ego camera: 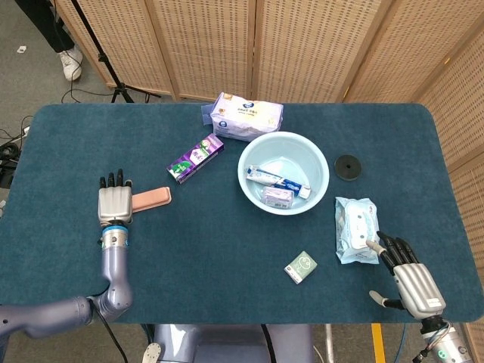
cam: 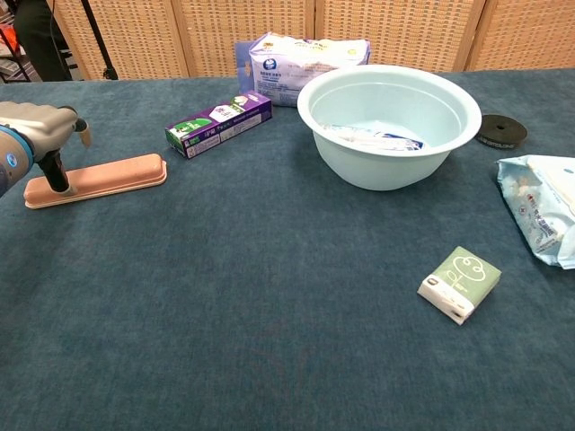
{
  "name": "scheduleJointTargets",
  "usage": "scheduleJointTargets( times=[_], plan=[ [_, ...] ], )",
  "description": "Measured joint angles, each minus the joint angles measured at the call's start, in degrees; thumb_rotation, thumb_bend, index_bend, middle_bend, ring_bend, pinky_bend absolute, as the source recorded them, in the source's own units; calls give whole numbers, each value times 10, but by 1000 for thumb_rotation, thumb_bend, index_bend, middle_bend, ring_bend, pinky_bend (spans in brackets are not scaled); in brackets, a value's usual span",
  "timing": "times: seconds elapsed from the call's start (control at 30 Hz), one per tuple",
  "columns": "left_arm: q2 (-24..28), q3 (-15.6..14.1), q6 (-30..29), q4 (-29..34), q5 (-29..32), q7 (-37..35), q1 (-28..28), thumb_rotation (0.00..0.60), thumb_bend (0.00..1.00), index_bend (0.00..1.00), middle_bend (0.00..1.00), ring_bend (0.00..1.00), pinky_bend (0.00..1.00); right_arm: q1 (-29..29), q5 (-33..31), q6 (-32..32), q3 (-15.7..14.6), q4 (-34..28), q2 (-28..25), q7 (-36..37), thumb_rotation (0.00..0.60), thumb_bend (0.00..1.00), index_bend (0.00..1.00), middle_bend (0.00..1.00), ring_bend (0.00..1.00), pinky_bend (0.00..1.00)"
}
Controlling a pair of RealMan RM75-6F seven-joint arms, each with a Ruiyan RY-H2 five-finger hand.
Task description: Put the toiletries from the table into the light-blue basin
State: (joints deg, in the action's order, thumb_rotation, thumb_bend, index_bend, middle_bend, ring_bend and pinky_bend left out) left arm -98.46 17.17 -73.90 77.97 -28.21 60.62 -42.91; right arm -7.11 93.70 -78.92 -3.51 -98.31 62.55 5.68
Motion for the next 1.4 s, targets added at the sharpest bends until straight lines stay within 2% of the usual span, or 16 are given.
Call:
scheduleJointTargets(
  times=[0.33, 0.63, 1.0, 1.2, 1.4],
  plan=[
    [-35, 0, 18, -62, 10, -3, -12, 600, 247, 261, 4, 84, 143, 0, 0, 0, 0, 1, -1, 3, 600, 208, 124, 0, 0, 0],
    [-72, -4, 33, -126, -12, -28, -18, 600, 265, 385, 126, 199, 258, -1, -4, 1, 2, 3, -1, 4, 600, 208, 123, 0, 0, 0],
    [-103, -18, 42, -187, -60, -47, -18, 600, 346, 553, 292, 363, 386, 0, -6, 2, 2, 4, -1, 4, 600, 208, 124, 0, 0, 0],
    [-107, -22, 34, -201, -101, -67, -16, 600, 411, 665, 386, 463, 437, 0, -6, 1, 3, 3, -1, 4, 600, 208, 124, 0, 0, 0],
    [-97, -24, 12, -186, -147, -84, -11, 600, 462, 729, 440, 513, 468, 1, -3, -2, 2, 1, -2, 4, 600, 208, 123, 0, 0, 0]
  ],
)
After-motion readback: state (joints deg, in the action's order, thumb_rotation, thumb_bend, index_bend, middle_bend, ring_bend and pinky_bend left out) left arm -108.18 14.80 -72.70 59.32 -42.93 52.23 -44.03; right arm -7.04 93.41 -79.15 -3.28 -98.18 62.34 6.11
